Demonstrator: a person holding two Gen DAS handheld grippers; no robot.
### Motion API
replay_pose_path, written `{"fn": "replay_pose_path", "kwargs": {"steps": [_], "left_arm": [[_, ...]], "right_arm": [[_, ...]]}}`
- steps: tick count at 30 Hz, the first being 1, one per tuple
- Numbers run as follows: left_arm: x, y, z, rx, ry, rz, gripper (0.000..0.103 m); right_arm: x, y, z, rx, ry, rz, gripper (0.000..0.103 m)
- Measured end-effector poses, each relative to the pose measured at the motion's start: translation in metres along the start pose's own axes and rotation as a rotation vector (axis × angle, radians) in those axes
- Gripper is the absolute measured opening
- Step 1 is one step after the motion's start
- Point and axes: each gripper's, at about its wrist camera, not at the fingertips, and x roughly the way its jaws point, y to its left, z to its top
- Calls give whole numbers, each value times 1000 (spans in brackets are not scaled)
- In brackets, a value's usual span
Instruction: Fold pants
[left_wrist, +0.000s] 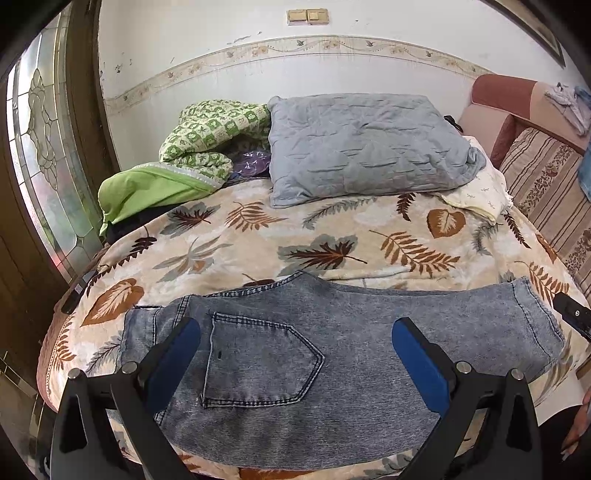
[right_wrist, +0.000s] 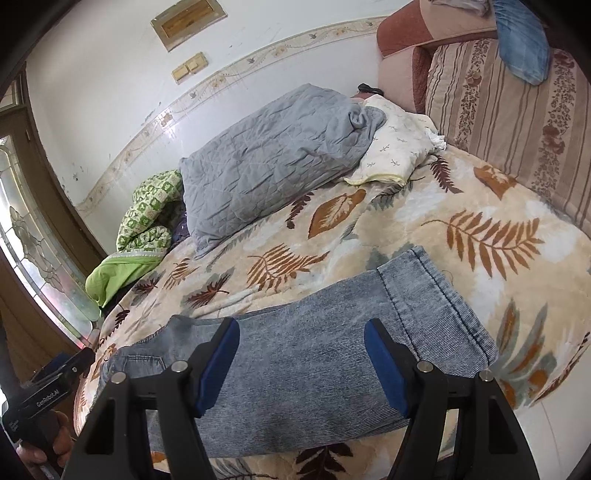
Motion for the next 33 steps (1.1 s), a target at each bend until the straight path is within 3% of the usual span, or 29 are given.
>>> {"fn": "replay_pose_path", "kwargs": {"steps": [33], "left_arm": [[8,-8,-7,13,51,-32,103]], "right_arm": [[0,-11,-3,15,23,-29,73]]}}
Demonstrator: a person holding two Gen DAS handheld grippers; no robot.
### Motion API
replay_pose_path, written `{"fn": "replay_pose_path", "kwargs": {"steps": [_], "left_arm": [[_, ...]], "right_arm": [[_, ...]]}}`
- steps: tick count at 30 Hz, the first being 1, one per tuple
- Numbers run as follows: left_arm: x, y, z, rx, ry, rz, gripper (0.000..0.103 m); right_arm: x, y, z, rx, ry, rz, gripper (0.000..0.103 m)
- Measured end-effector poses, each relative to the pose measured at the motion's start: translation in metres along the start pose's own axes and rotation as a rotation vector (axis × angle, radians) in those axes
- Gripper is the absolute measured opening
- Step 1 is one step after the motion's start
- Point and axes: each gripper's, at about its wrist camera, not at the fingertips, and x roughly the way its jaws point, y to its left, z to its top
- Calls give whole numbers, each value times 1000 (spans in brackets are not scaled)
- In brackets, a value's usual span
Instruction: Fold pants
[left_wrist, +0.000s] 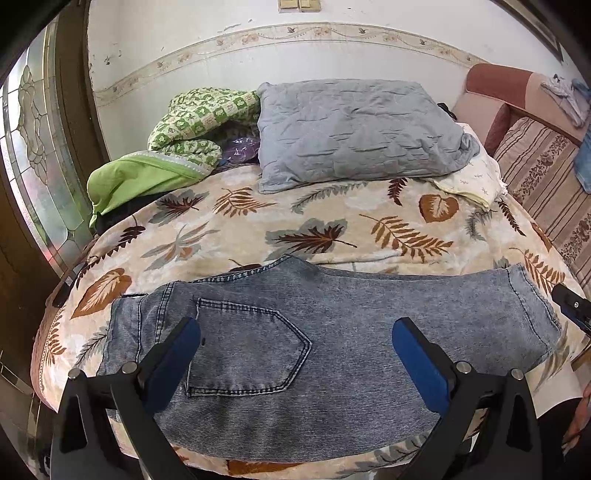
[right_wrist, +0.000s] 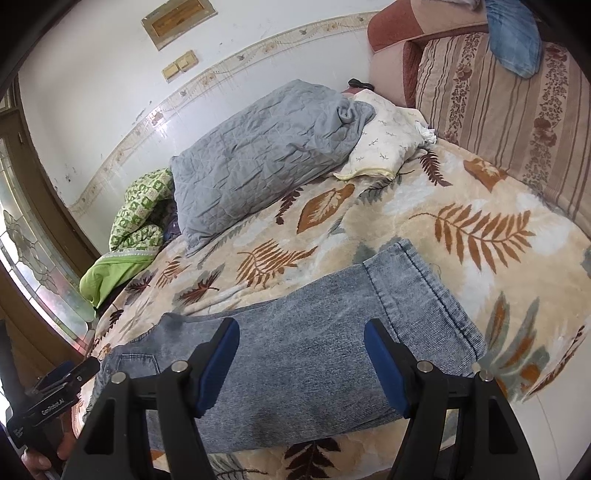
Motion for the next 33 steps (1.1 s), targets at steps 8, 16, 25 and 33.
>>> {"fn": "replay_pose_path", "kwargs": {"steps": [8,16,25,33], "left_arm": [[14,6,-9,6,41,4,103],[59,34,-34,-37,175,60,103],[74,124,-42,-195,209,231,103],[93,166,-56,-284,280,232,103]], "right_arm": [[9,-2,-1,-1,37,-55,73],[13,-37,1,155,75,-77,73],[28,-16,-5,41,125,-116,73],[86,25,-17,-41,286,-62,73]]}}
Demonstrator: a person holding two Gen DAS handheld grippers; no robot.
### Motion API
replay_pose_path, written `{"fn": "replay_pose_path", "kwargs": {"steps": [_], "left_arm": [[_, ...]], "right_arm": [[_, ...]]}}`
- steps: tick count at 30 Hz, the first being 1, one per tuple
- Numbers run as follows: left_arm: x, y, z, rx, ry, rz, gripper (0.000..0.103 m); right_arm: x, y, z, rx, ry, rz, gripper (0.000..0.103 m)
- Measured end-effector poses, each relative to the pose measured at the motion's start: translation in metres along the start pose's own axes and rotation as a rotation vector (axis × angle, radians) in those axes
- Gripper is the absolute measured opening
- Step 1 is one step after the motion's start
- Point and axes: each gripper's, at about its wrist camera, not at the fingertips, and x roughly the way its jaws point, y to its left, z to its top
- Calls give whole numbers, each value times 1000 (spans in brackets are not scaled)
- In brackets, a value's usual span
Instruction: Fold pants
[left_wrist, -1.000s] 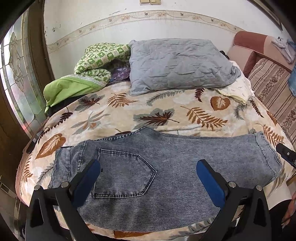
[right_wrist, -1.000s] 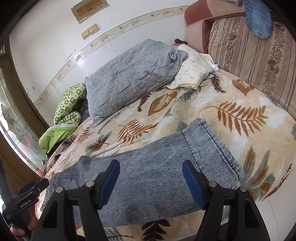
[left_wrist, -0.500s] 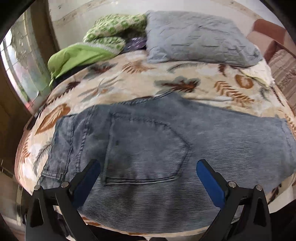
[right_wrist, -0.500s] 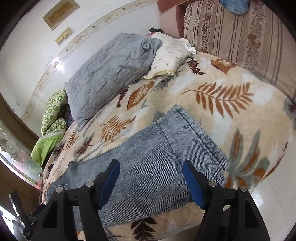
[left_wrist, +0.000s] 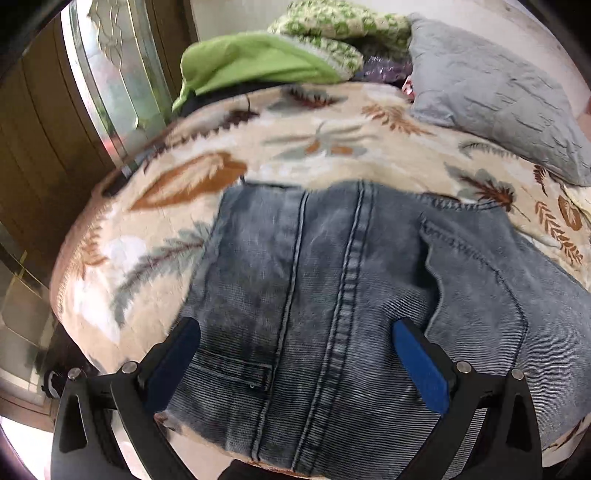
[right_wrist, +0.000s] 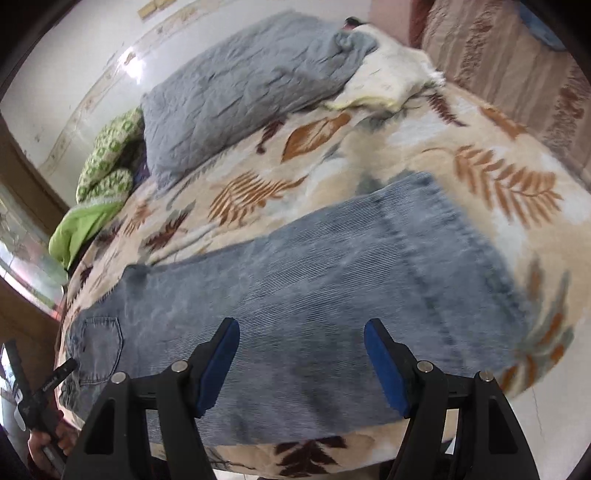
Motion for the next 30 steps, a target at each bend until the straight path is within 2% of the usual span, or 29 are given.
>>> {"fn": "replay_pose_path", "kwargs": {"steps": [4,7,11,14,18,22,25,28,29,30], "left_arm": [[15,2,-4,-15,47,-36,103],[18,8,-6,-29,34,-77,103],[20,5,-8,1,9,-71,103],[22,5,-8,11,12,-75,103],[22,7,-4,15,39,-87,103],[13,13,-3,-13,57,-100,103],[-2,15,-2,-33,12,-75,103],[-17,9,1,-11,-33,-48,103],[-21,6,2,-3,-42,-52,103],[-24,2,3,6,-50,-57,103]], "right_arm": [[25,34,1,-85,39,12,73],[41,58,-5,-163,69,-10,73],[57,75,-11,-276,65,-101,74],[63,79,-11,-361,47,-163,79],[72,78,-1,-363,47,-199,90],[71,79,8,-323,57,-197,91],[58,87,10,-271,14,-96,91],[49,109,7,-313,-18,-1,91],[49,118,4,-335,-13,25,88],[51,126,1,-357,2,55,81]]}}
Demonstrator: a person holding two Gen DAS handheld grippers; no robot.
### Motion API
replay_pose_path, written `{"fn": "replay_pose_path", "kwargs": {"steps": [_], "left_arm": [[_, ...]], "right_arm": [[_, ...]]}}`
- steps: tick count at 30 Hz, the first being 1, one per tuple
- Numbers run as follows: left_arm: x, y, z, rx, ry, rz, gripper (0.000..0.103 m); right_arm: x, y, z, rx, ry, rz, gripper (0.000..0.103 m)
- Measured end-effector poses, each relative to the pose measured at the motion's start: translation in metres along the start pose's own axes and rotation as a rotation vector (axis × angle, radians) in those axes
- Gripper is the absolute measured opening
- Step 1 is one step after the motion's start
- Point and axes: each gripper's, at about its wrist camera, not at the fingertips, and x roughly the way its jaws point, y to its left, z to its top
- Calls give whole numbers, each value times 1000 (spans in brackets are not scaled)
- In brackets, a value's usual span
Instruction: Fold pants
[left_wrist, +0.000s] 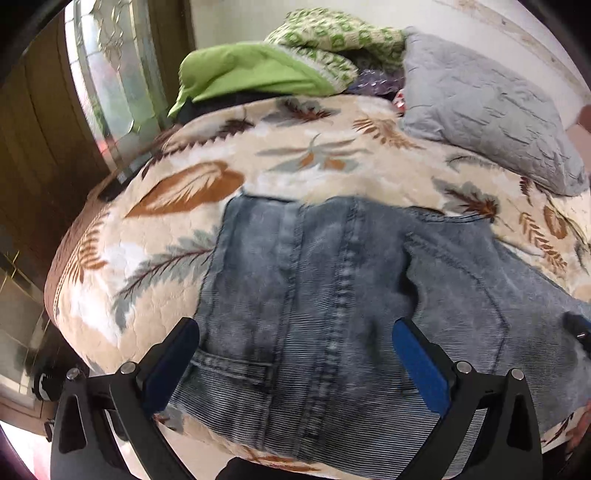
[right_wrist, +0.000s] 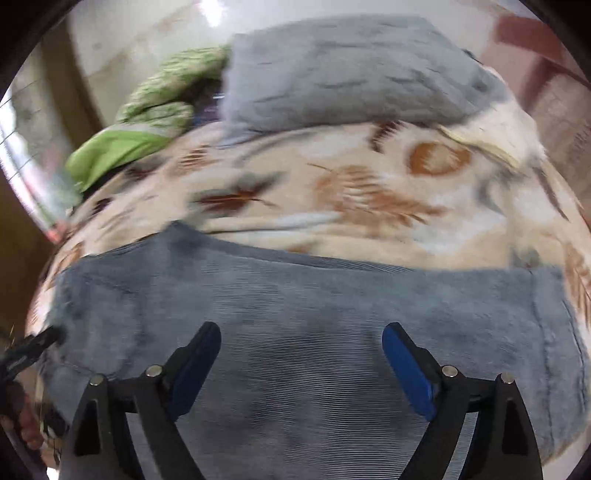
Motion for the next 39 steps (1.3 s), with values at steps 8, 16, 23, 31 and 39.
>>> {"fn": "replay_pose_path", "kwargs": {"steps": [8,16,23,31,39], "left_arm": [[9,-47,-6,128,11,-3,103],[42,-45,-2,126,71,37,103],[61,-49,12,139,79,53,103],[49,-44,9,81,127,69,103],[-1,-88,-3,162,21,7,103]], "right_arm": [[35,37,5,-42,88,116,54],[68,35,22,-32,138,105,44],[85,35,37,-74,129,78,38],[56,5,43,46,87,196,40],[-32,-102,21,281,-54,147,59]]}}
